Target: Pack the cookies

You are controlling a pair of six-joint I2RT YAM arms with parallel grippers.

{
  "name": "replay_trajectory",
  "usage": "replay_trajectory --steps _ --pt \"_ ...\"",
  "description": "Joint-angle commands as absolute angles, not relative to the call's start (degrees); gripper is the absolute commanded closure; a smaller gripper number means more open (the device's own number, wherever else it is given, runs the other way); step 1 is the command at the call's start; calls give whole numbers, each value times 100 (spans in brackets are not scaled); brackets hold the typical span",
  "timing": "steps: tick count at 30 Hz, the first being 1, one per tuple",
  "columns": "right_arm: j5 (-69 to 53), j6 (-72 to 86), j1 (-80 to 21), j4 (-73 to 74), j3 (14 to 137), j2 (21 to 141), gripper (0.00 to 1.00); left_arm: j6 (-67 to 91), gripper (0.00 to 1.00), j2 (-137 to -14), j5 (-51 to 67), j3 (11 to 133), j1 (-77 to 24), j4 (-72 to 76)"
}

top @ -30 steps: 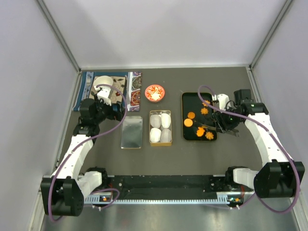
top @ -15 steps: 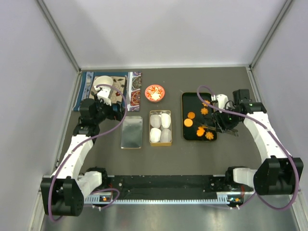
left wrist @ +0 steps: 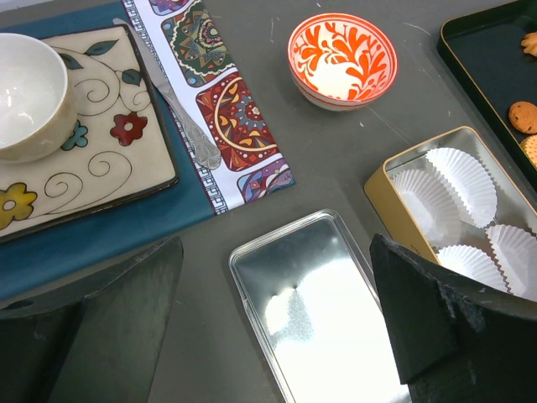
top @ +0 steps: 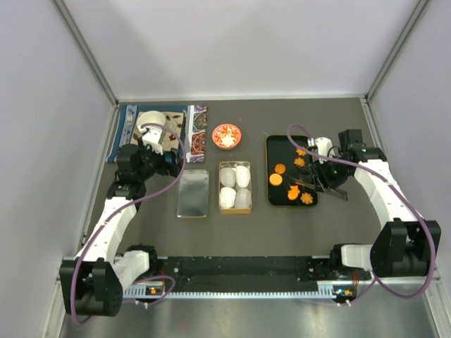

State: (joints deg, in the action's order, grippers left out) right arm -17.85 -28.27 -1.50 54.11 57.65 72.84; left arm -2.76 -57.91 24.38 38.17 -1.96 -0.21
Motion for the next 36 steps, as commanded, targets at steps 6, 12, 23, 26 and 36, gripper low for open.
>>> replay_trajectory --steps 6,12,23,26,36 --pt "-1776 -2839 -185 5212 5801 7304 55 -290 1 -5766 2417 3911 -211 193" --pt "-1661 -2874 -185 5221 5731 7181 56 -272 1 -5792 2426 3920 -211 193" --pt "-1661 -2778 -193 5264 5827 7014 75 -264 1 -5748 2417 3920 -211 185" --pt "-1758 -2707 -185 5335 5967 6987 80 -272 1 -5730 2417 3911 -211 185" --pt "-2109 -2566 -185 5598 6573 6856 84 -281 1 -5766 2417 3911 -211 184"
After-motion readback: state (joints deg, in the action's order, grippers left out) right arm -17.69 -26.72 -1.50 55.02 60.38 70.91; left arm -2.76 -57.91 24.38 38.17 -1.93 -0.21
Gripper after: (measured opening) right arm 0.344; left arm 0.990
